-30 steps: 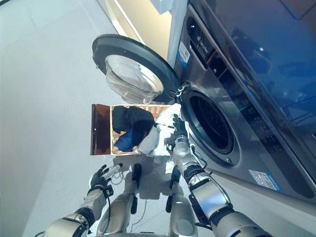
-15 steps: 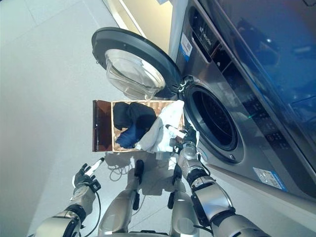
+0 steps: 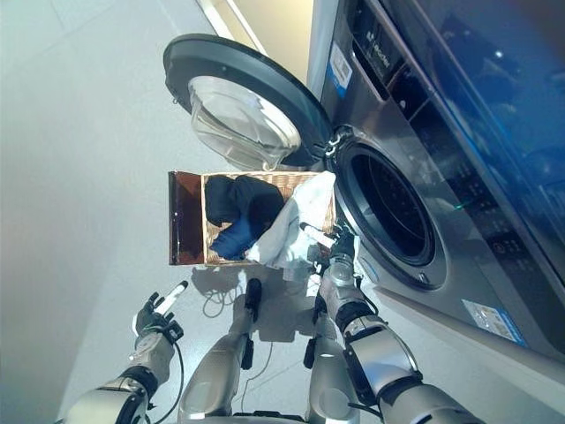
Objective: Pick up the clothes and place them into the washing machine
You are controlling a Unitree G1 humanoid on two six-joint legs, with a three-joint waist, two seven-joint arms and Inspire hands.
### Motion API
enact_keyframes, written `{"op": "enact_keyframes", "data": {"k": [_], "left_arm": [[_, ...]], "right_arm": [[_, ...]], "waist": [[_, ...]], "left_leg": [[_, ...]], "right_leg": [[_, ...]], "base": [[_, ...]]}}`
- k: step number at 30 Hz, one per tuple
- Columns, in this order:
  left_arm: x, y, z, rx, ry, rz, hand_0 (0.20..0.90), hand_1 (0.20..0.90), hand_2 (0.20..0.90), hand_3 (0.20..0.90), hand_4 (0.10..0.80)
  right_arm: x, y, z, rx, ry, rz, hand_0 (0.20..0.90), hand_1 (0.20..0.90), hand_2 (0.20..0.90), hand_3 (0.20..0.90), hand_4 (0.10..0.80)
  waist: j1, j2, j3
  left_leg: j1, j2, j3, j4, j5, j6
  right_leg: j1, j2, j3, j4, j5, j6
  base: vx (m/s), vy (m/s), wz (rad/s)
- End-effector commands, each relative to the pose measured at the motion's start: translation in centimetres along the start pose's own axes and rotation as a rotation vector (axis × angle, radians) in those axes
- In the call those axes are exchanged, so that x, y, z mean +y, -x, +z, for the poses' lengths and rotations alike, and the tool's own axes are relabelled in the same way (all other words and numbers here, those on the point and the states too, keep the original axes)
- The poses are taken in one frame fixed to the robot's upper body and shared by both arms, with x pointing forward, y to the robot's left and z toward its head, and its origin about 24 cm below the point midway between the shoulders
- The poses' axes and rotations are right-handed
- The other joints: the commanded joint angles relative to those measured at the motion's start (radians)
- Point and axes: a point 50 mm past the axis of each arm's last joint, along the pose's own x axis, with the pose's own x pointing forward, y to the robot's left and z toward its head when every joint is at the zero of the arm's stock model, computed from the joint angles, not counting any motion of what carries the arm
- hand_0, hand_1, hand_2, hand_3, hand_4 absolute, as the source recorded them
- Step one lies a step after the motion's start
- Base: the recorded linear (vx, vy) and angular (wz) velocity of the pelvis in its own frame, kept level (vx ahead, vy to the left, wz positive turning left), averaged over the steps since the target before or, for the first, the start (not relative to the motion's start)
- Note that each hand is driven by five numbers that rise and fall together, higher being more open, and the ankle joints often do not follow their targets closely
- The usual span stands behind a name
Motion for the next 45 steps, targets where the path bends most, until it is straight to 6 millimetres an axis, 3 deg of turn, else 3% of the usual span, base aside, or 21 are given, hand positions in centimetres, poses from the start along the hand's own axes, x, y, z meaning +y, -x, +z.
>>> {"op": "enact_keyframes", "data": {"k": [1, 12, 18, 23, 29, 35, 36, 37, 38, 45], "left_arm": [[0.4, -0.4, 1.4, -0.066, -0.007, 0.027, 0.9, 0.9, 0.9, 0.9, 0.8], [0.3, -0.6, 2.1, -0.082, -0.016, 0.026, 0.9, 0.9, 0.9, 0.9, 0.8], [0.1, -0.5, 1.9, -0.072, -0.028, 0.019, 0.9, 0.9, 0.9, 0.9, 0.8], [-0.5, -0.6, 3.1, -0.119, 0.006, -0.003, 0.9, 0.9, 0.9, 0.9, 0.8], [-2.0, -0.2, 4.2, -0.173, 0.057, -0.082, 0.9, 0.9, 0.9, 0.9, 0.8], [-2.0, -0.2, 4.2, -0.174, 0.057, -0.083, 0.9, 0.9, 0.9, 0.9, 0.8], [-2.2, -0.1, 4.3, -0.181, 0.061, -0.095, 0.9, 0.9, 0.9, 0.9, 0.8], [-2.2, 0.3, 3.4, -0.163, 0.061, -0.126, 0.9, 0.9, 0.9, 0.9, 0.8], [-2.0, 0.2, 3.0, -0.149, 0.058, -0.116, 0.9, 0.9, 0.9, 0.9, 0.8], [-2.1, 0.5, 2.4, -0.14, 0.064, -0.121, 0.9, 0.9, 0.9, 0.9, 0.8]], "right_arm": [[2.9, 0.3, 3.4, -0.145, 0.021, 0.09, 0.9, 0.9, 0.9, 0.9, 0.8], [6.6, 1.5, 5.8, -0.236, 0.064, 0.211, 0.9, 0.9, 0.9, 0.9, 0.8], [7.2, 1.7, 6.1, -0.246, 0.074, 0.229, 0.9, 0.9, 0.9, 0.9, 0.8], [7.8, 1.8, 7.5, -0.279, 0.061, 0.236, 0.9, 0.9, 0.9, 0.9, 0.8], [7.1, 1.1, 10.4, -0.311, 0.044, 0.163, 0.9, 0.9, 0.9, 0.9, 0.8], [7.1, 1.1, 10.5, -0.312, 0.044, 0.163, 0.9, 0.9, 0.9, 0.9, 0.8], [6.8, 0.9, 10.9, -0.313, 0.043, 0.143, 0.9, 0.9, 0.9, 0.9, 0.8], [5.4, 0.1, 13.4, -0.302, 0.01, 0.061, 0.9, 0.9, 0.9, 0.9, 0.8], [4.9, -0.1, 14.1, -0.305, 0.007, 0.037, 0.9, 0.9, 0.9, 0.9, 0.8], [3.2, -0.4, 17.1, -0.349, -0.017, -0.027, 0.9, 0.9, 0.9, 0.9, 0.8]], "waist": [[0.014, -0.021, -0.009], [0.045, -0.034, 0.013], [0.058, -0.04, 0.021], [0.072, -0.04, 0.045], [0.093, -0.019, 0.088], [0.093, -0.02, 0.088], [0.097, -0.015, 0.088], [0.118, 0.008, 0.088], [0.123, 0.014, 0.088], [0.139, 0.04, 0.088]], "left_leg": [[0.025, 0.018, 0.024, -0.009, -0.04, -0.079], [0.003, 0.017, -0.003, -0.009, -0.026, -0.078], [-0.005, 0.013, -0.022, -0.009, -0.022, -0.075], [-0.032, 0.014, -0.034, -0.008, -0.01, -0.078], [-0.103, 0.005, -0.056, -0.008, 0.012, -0.079], [-0.105, 0.005, -0.056, -0.008, 0.013, -0.08], [-0.124, 0.003, -0.06, -0.008, 0.017, -0.08], [-0.204, -0.005, -0.067, -0.009, 0.021, -0.074], [-0.221, -0.009, -0.067, -0.009, 0.022, -0.07], [-0.267, -0.03, -0.078, -0.009, 0.029, -0.062]], "right_leg": [[-0.013, -0.119, 0.045, 0.082, -0.033, 0.076], [-0.018, -0.127, 0.023, 0.091, -0.035, 0.077], [-0.015, -0.127, 0.01, 0.095, -0.039, 0.077], [-0.041, -0.129, 0.004, 0.108, -0.038, 0.077], [-0.104, -0.131, -0.014, 0.13, -0.036, 0.077], [-0.106, -0.131, -0.014, 0.131, -0.036, 0.077], [-0.124, -0.133, -0.017, 0.135, -0.034, 0.078], [-0.214, -0.139, -0.012, 0.153, -0.03, 0.084], [-0.235, -0.141, -0.009, 0.154, -0.028, 0.086], [-0.285, -0.156, 0.003, 0.162, -0.021, 0.093]], "base": [[0.001, 0.014, 0.04], [-0.01, 0.006, 0.08], [-0.005, 0.005, 0.1], [-0.032, 0.009, 0.09], [-0.045, 0.022, 0.09], [-0.003, 0.004, 0.04], [-0.046, 0.116, 0.12], [-0.046, 0.154, 0.09], [-0.036, 0.141, -0.06], [-0.002, 0.052, 0.04]]}}
